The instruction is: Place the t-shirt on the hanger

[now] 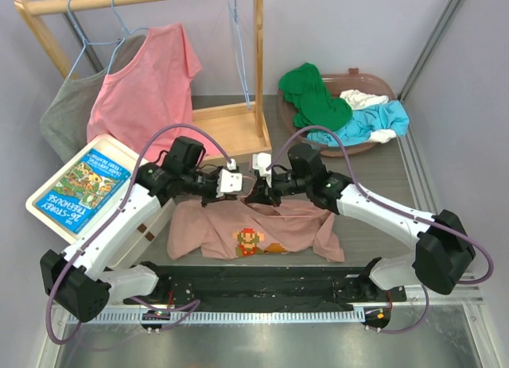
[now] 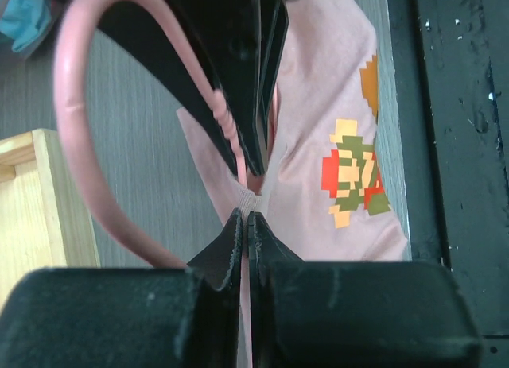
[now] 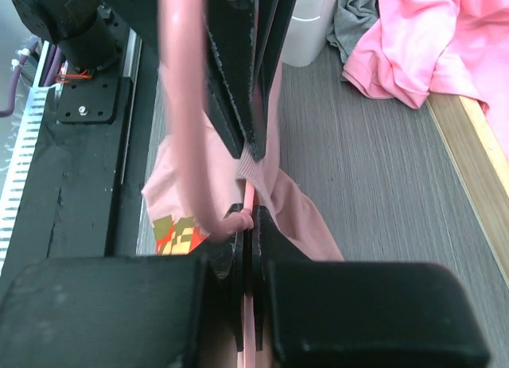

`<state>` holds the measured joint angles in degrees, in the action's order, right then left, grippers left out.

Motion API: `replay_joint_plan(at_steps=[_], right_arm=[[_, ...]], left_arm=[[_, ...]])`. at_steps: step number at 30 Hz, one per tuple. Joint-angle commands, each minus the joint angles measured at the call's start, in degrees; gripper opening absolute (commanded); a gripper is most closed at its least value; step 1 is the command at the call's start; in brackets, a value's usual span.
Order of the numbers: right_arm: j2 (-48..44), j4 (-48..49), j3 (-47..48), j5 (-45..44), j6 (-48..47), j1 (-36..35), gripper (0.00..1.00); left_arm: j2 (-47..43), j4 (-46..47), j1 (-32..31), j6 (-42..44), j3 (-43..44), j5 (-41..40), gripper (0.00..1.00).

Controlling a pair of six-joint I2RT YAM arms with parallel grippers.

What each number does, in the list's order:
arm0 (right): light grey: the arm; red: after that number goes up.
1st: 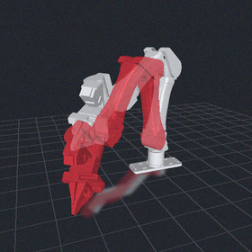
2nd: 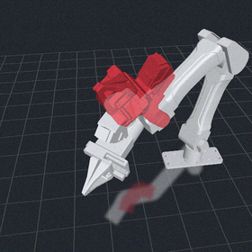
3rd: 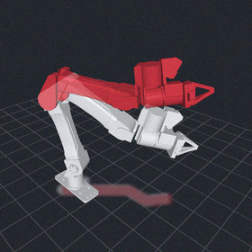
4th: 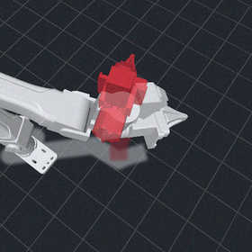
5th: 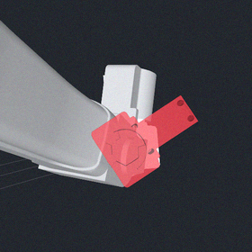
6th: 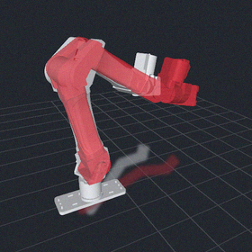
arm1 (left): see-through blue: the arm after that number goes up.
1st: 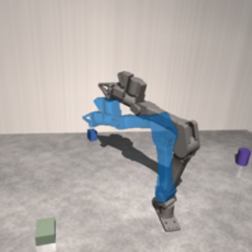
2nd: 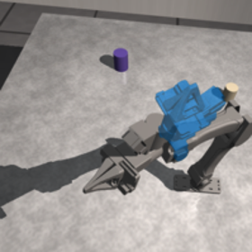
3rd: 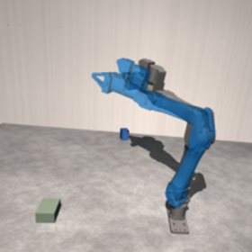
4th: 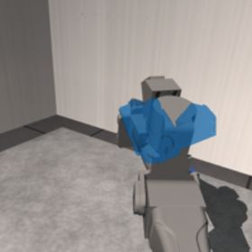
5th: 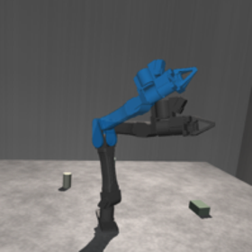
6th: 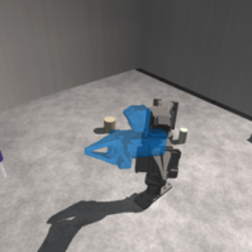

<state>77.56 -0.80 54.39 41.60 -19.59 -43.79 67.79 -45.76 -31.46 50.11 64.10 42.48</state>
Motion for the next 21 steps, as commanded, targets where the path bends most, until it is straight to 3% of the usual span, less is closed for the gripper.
replay_joint_plan(at_steps=[1, 7, 21], right_arm=[[0.40, 15.73, 0.63, 1.82, 3.42, -1.47, 0.01], [-0.21, 19.69, 0.54, 0.41, 7.29, -1.47, 0.01], [-4.26, 18.81, 0.10, 1.64, 7.38, -1.47, 0.01]], left_arm=[[-0.73, 3.39, -1.23, -1.86, 1.38, 3.93, 0.04], [-0.82, 3.57, -1.67, -1.33, -0.99, 4.19, 0.11], [-0.20, 4.89, -1.94, 2.98, -4.68, -1.08, 0.26]])
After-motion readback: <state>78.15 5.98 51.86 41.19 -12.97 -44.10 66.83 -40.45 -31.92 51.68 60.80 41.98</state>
